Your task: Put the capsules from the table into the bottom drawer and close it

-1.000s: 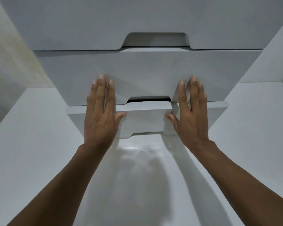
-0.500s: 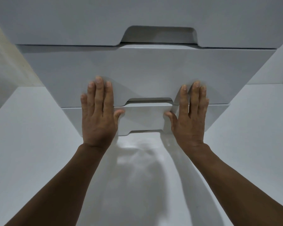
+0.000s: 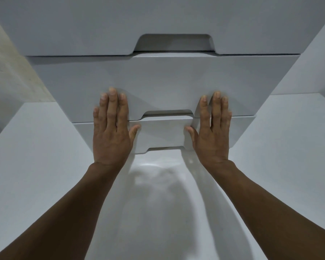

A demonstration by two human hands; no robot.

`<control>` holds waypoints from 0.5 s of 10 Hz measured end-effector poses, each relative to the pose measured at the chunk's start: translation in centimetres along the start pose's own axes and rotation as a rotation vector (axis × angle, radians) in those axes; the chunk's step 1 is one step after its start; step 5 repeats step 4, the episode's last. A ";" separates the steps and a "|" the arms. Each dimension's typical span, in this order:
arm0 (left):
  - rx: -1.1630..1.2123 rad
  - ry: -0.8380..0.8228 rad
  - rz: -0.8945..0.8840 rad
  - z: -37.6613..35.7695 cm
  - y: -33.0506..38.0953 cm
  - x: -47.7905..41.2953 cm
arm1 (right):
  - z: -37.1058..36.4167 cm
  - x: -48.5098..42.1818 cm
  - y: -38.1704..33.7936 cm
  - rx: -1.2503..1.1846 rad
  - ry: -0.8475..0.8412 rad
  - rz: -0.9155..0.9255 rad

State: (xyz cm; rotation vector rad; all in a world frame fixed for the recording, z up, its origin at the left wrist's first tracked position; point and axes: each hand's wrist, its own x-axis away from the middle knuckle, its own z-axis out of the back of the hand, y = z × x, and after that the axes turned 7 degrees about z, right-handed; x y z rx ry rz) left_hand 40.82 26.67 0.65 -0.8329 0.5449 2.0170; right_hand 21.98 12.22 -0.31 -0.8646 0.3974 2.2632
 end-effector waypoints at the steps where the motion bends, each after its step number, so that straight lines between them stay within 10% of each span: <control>1: 0.019 -0.077 -0.006 1.1 0.2 -0.1 | 1.0 0.1 -0.3 -0.105 -0.043 -0.019; 5: 0.131 -0.150 0.052 6.9 1.5 1.0 | 5.4 1.0 -1.1 -0.325 -0.183 -0.120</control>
